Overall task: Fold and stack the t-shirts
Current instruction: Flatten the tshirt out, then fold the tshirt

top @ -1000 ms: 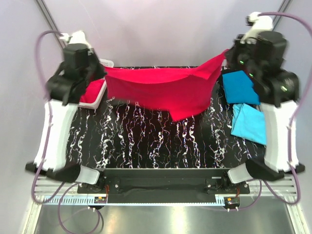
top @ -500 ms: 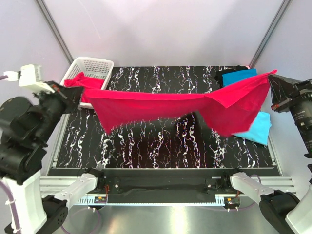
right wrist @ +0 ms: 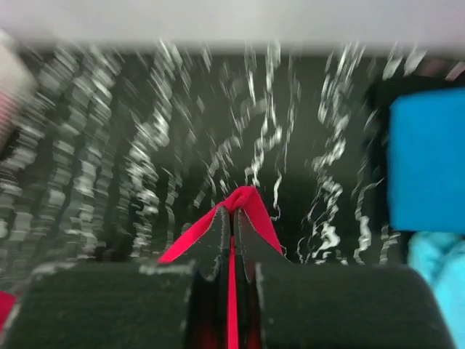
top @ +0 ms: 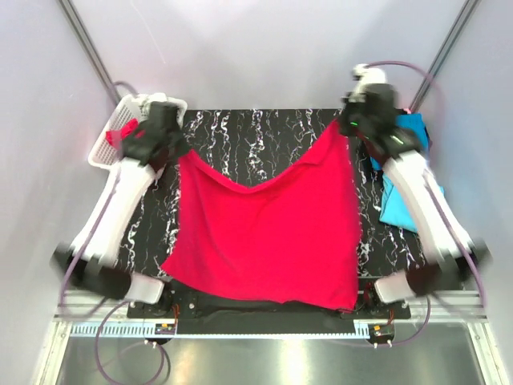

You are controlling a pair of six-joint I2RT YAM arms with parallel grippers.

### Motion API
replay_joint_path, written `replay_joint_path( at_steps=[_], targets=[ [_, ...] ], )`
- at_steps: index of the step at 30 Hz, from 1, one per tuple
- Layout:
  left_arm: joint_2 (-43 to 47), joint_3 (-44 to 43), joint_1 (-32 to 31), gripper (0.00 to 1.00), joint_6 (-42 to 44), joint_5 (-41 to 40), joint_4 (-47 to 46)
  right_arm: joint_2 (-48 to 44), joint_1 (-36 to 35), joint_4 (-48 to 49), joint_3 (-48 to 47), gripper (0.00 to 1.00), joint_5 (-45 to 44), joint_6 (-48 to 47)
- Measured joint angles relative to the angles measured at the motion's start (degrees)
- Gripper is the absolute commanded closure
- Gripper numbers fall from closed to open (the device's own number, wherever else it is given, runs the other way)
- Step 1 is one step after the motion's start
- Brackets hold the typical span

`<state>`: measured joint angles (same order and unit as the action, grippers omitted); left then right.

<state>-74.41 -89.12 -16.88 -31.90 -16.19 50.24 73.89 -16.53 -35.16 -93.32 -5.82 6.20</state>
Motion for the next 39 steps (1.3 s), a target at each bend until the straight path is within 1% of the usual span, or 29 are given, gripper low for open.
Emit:
replay_joint_path(
  at_steps=[2, 5, 7, 9, 11, 14, 17, 19, 21, 22, 23, 24, 25, 26, 27, 32, 34, 36, 39],
  targets=[
    [-7.87, 0.42, -0.04, 1.0, -2.78, -0.59, -1.75, 12.37, 0.07, 3.23, 0.98, 1.0, 0.04, 0.66],
    [-22.03, -0.94, -0.04, 1.0, -6.67, -1.31, -3.87, 29.79, 0.37, 5.51, -1.77, 1.0, 0.55, 1.27],
    [-30.93, -4.37, -0.02, 1.0, -8.57, -1.79, -4.04, 40.85, 0.83, 4.57, -7.04, 1.0, 0.76, 1.55],
    [-40.11, -10.86, 0.2, 1.0, -10.12, -2.19, -3.74, 49.94, 1.33, 2.95, -14.49, 1.0, 0.63, 1.55],
    [-47.25, -17.88, 0.94, 1.0, -11.78, -2.6, -2.82, 58.03, 1.99, 0.74, -24.15, 1.0, 0.15, 1.4],
    [-53.4, -25.94, 2.99, 1.0, -13.81, -3.78, -2.21, 67.28, 3.13, -2.27, -40.68, 1.0, -1.03, 0.85],
    [-56.83, -33.09, 5.92, 1.0, -15.26, -5.51, -1.53, 72.72, 4.76, -4.2, -54.47, 1.0, -1.2, 0.52],
    [-57.81, -36.02, 7.78, 1.0, -16.17, -6.8, -1.36, 73.35, 6.05, -4.15, -58.18, 1.0, -1.2, 0.39],
    [-58.34, -37.55, 9.46, 1.0, -16.74, -7.52, -1.55, 73.35, 7.06, -3.43, -59.36, 1.0, -1.18, 0.31],
    [-58.53, -37.77, 10.12, 0.94, -16.7, -7.43, -1.88, 73.35, 7.52, -3.17, -59.36, 0.95, -0.98, 0.28],
    [-58.88, -37.99, 10.75, 0.81, -16.41, -7.19, -2.34, 73.35, 7.91, -3.23, -59.14, 0.8, -0.5, 0.31],
    [-59.23, -38.05, 11.21, 0.6, -15.96, -6.91, -2.69, 73.35, 8.07, -3.21, -58.58, 0.56, -0.13, 0.48],
    [-59.52, -37.81, 11.43, 0.42, -15.39, -6.62, -3.13, 73.35, 8.17, -3.19, -57.7, 0.13, 0.46, 0.68],
    [-59.65, -37.2, 11.54, 0.05, -14.86, -6.34, -3.85, 73.35, 8.17, -2.89, -56.48, 0.01, 1.29, 0.57],
    [-59.65, -36.22, 11.54, 0.01, -14.29, -5.99, -4.68, 73.16, 8.15, -2.36, -54.51, 0.0, 2.58, 0.0],
    [-58.82, -28.74, 10.95, 0.01, -12.26, -3.32, -10.43, 71.52, 7.5, -0.55, -42.45, 0.0, 7.1, -0.76],
    [-58.77, -27.21, 10.88, 0.01, -11.15, -2.19, -11.58, 70.62, 7.32, -0.24, -38.64, 0.0, 8.24, -0.72],
    [-57.88, -25.44, 10.86, 0.01, -10.08, -1.42, -12.98, 69.42, 7.02, 0.26, -36.11, 0.0, 8.55, -0.66],
    [-53.83, -21.22, 10.82, 0.01, -8.55, -0.61, -14.88, 65.31, 6.49, 1.29, -32.02, 0.0, 7.82, -0.63]
  ],
)
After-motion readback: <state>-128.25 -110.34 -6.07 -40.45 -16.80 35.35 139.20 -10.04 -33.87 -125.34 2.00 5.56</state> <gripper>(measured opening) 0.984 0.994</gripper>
